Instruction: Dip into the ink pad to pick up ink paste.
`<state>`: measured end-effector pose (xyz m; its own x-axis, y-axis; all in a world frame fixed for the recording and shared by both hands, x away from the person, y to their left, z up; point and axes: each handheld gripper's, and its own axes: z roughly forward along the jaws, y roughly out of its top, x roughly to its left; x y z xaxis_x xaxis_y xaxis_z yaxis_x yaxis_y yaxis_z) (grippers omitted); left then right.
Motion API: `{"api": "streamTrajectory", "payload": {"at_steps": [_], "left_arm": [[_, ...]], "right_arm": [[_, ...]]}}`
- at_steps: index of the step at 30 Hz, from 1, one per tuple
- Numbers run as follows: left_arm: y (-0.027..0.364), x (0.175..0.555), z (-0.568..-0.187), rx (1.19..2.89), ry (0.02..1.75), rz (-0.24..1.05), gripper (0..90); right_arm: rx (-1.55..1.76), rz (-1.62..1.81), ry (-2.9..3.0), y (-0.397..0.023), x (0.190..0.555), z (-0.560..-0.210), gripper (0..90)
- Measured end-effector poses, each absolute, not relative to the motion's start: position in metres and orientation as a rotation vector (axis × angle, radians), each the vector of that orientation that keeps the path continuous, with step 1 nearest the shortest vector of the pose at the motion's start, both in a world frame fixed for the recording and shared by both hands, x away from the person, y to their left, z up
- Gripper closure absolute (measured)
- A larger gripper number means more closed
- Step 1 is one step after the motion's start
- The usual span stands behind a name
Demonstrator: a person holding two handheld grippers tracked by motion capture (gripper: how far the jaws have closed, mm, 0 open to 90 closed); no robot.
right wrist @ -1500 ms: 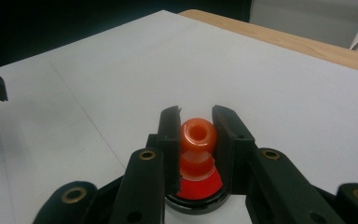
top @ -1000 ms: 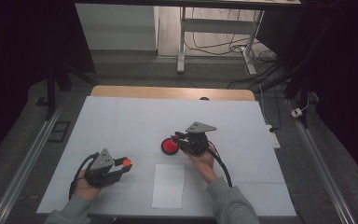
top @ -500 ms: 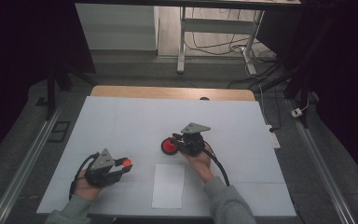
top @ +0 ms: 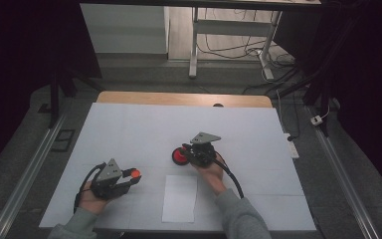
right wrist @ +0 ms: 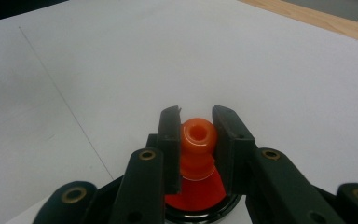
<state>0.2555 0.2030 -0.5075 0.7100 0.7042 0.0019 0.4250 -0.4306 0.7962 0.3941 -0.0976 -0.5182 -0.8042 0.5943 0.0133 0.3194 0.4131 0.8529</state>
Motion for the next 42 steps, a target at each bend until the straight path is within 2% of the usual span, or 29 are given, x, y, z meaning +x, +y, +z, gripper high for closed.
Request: {"api": "streamTrajectory", "payload": {"at_steps": [42], "left_arm": [[0.2029, 0.2548, -0.5075, 2.087, 0.859, 0.424, 65.0]], "right_arm": [[0.735, 1.276, 2.399, -0.0943, 0.3918, -0.5277, 73.1]]}}
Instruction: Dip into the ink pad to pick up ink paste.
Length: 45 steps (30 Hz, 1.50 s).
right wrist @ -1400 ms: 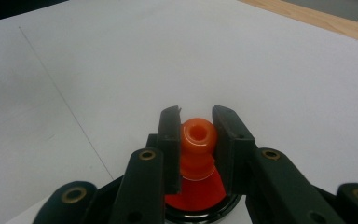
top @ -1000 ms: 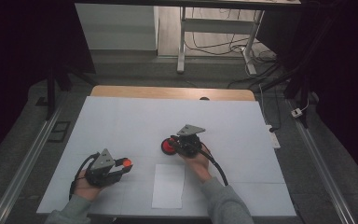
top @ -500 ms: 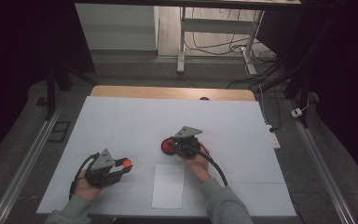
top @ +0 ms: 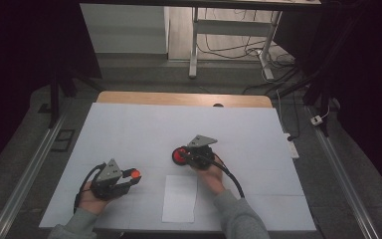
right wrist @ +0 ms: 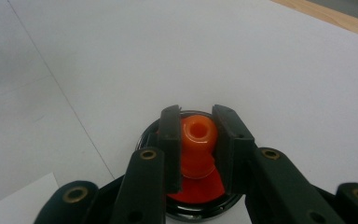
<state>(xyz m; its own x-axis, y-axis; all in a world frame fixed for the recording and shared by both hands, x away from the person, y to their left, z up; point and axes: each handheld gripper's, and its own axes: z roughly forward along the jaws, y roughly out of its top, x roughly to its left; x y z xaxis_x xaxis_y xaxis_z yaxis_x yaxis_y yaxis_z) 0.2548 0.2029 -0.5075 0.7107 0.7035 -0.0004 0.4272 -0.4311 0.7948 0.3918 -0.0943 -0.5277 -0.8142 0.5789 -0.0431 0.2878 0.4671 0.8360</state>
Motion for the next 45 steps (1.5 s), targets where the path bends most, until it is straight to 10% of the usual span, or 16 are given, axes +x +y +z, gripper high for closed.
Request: {"api": "streamTrajectory", "payload": {"at_steps": [45], "left_arm": [[0.205, 0.255, -0.507, 2.082, 0.864, 0.429, 65.0]], "right_arm": [[0.759, 1.398, 2.322, -0.103, 0.394, -0.51, 72.7]]}}
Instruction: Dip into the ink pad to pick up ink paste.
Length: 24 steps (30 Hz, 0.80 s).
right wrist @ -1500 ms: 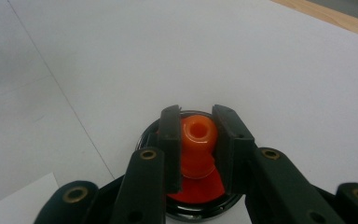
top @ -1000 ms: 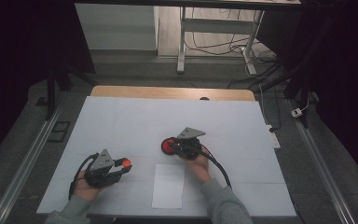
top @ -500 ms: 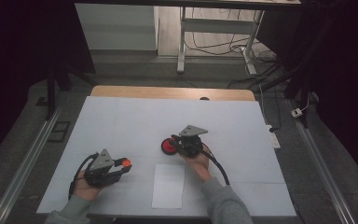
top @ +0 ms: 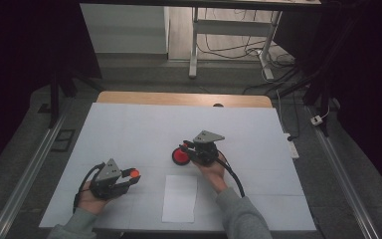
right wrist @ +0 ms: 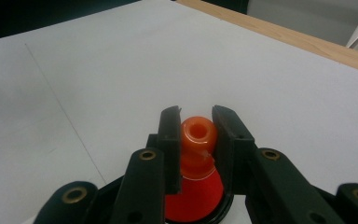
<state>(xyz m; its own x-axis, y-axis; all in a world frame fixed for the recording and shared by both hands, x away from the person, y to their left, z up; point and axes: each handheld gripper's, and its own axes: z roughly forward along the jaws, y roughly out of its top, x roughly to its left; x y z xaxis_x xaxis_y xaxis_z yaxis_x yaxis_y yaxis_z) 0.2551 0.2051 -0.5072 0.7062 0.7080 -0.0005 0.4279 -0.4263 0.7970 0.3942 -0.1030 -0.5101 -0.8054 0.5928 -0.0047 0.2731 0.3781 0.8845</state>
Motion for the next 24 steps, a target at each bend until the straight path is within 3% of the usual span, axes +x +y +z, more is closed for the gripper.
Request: {"api": "streamTrajectory", "payload": {"at_steps": [24], "left_arm": [[0.205, 0.255, -0.508, 2.084, 0.863, 0.426, 65.0]], "right_arm": [[0.762, 1.318, 2.371, -0.096, 0.398, -0.522, 72.7]]}}
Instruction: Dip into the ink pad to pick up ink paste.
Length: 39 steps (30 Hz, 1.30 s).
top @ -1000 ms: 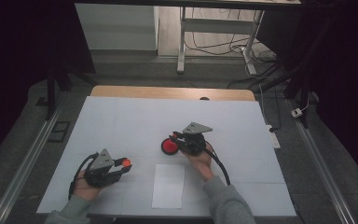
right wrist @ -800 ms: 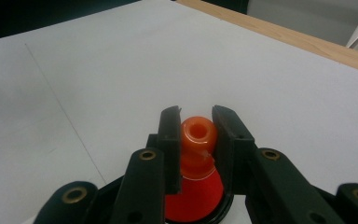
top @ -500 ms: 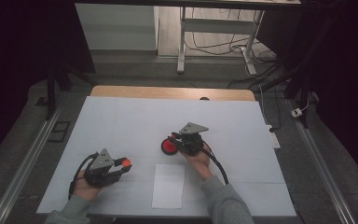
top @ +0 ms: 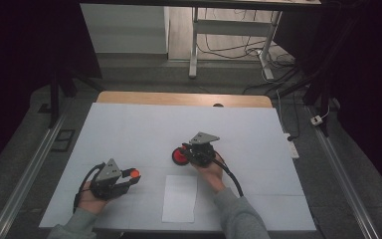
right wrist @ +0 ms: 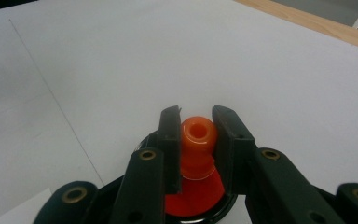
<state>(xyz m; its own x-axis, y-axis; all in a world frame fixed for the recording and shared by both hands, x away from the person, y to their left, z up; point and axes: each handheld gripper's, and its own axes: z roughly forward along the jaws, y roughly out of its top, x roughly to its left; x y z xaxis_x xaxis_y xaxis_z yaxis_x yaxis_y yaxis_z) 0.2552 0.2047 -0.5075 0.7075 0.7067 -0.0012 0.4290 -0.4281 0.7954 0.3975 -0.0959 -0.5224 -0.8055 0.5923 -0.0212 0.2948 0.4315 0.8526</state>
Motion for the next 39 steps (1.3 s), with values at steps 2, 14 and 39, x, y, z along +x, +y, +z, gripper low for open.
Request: {"api": "streamTrajectory", "payload": {"at_steps": [2, 14, 39], "left_arm": [[0.2047, 0.2553, -0.5076, 2.084, 0.864, 0.426, 65.0], [0.2044, 0.2546, -0.5073, 2.082, 0.864, 0.427, 65.0], [0.2045, 0.2541, -0.507, 2.082, 0.863, 0.43, 65.0]], "right_arm": [[0.755, 1.31, 2.377, -0.0958, 0.3979, -0.5232, 72.7], [0.765, 1.299, 2.388, -0.0947, 0.3979, -0.5287, 73.0], [0.776, 1.338, 2.378, -0.0979, 0.3975, -0.532, 73.2]]}}
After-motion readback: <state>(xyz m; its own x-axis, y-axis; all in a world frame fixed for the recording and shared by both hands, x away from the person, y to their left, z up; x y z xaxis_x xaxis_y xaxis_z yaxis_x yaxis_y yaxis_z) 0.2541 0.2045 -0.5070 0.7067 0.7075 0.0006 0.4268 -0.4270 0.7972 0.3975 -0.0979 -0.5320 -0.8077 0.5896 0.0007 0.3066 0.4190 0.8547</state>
